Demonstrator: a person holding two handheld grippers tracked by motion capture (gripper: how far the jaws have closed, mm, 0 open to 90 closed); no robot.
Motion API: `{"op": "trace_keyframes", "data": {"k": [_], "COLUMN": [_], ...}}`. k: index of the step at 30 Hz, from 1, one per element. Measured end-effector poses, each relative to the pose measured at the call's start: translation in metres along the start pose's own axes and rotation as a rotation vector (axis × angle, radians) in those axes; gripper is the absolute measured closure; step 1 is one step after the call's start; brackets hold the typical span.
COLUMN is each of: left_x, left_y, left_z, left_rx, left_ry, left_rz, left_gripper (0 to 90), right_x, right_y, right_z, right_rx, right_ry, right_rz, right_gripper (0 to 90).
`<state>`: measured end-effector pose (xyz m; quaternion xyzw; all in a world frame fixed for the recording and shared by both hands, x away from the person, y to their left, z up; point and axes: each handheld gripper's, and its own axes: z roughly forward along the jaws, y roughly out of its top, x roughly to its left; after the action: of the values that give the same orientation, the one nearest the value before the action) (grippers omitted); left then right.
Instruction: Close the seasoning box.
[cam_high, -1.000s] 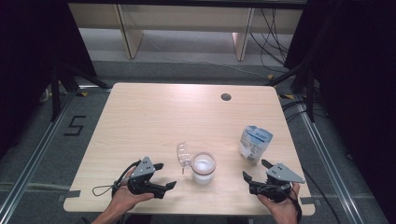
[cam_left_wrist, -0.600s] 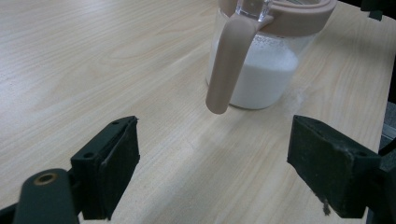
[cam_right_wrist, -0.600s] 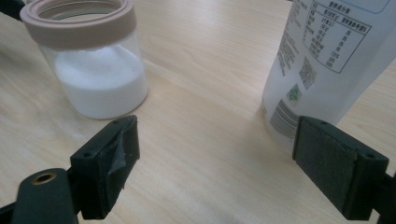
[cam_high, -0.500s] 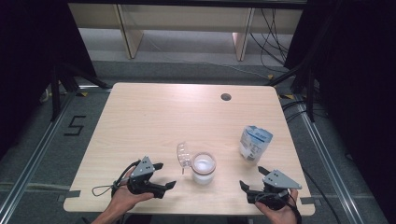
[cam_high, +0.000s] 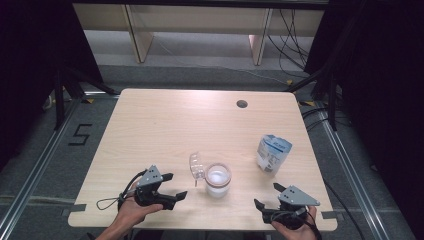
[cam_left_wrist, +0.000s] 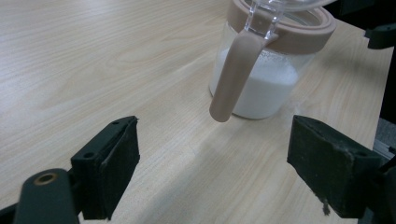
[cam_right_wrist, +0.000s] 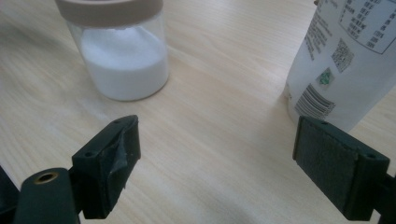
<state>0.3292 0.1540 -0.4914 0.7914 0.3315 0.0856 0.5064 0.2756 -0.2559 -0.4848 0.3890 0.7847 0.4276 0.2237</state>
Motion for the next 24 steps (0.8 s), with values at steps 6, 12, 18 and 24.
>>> {"op": "trace_keyframes", "data": {"k": [6, 12, 18, 24], "left_x": [-0.001, -0.001, -0.005, -0.007], "left_y": [0.005, 0.013, 0.023, 0.034], "left_z": [-0.004, -0.013, -0.018, -0.017], "left_rx": [-0.027, -0.053, -0.103, -0.144], "left_ry": [-0.008, -0.005, 0.035, 0.041], "left_rz": [-0.044, -0.010, 0.027, 0.024], "left_gripper": [24.3, 40.9, 65.8, 80.5], "right_x": [0.002, 0.004, 0.005, 0.006], "right_y": [-0.001, -0.002, -0.002, -0.002], "right_z": [-0.002, -0.002, -0.002, -0.003], "right_rx": [0.000, 0.000, 0.009, 0.009], "right_ry": [-0.005, 0.001, 0.009, -0.003], "right_rz": [-0.025, -0.031, -0.025, -0.049], "right_gripper": [16.0, 16.2, 16.6, 17.0]}}
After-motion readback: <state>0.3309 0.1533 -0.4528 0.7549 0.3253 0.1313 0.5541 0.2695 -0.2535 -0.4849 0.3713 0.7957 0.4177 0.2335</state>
